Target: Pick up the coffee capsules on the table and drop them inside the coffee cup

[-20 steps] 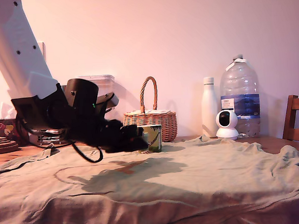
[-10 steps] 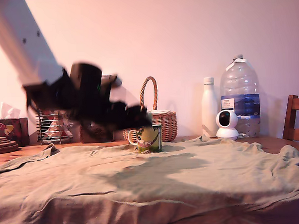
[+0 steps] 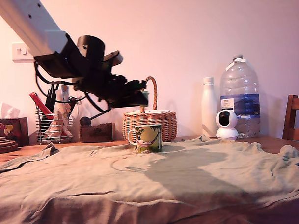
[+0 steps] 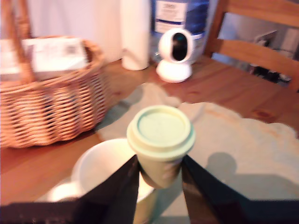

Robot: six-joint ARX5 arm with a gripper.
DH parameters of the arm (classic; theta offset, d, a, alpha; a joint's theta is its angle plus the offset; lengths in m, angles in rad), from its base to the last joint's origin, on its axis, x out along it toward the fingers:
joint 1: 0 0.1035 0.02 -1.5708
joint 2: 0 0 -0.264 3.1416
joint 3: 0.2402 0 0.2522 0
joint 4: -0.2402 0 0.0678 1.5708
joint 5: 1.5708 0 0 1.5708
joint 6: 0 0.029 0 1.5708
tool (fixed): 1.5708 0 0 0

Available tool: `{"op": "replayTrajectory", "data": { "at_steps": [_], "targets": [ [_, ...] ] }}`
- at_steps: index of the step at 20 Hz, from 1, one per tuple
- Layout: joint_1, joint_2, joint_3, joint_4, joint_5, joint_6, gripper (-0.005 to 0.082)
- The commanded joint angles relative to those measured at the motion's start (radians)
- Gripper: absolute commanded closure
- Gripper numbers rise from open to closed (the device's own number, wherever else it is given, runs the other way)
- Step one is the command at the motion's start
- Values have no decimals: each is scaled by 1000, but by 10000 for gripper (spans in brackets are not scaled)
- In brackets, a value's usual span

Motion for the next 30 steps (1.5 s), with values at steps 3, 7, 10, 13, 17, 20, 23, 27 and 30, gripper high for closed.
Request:
{"op": "replayTrajectory", "data": {
  "at_steps": [3, 7, 10, 13, 17, 20, 23, 27, 30],
  "targets": [
    [1, -12, 0, -8, -28, 31, 607],
    [5, -9, 43, -71, -27, 31, 607],
    [8, -6, 86, -105, -27, 30, 607],
    [8, -1, 134, -151, -27, 39, 607],
    [8, 14, 203, -226, -26, 42, 607],
    [8, 30, 261, -276, -28, 53, 607],
    [8, 54, 332, -348, -33, 55, 606],
    [8, 148, 475, -474, -43, 57, 606],
    [8, 205, 562, -551, -46, 56, 606]
  ]
}}
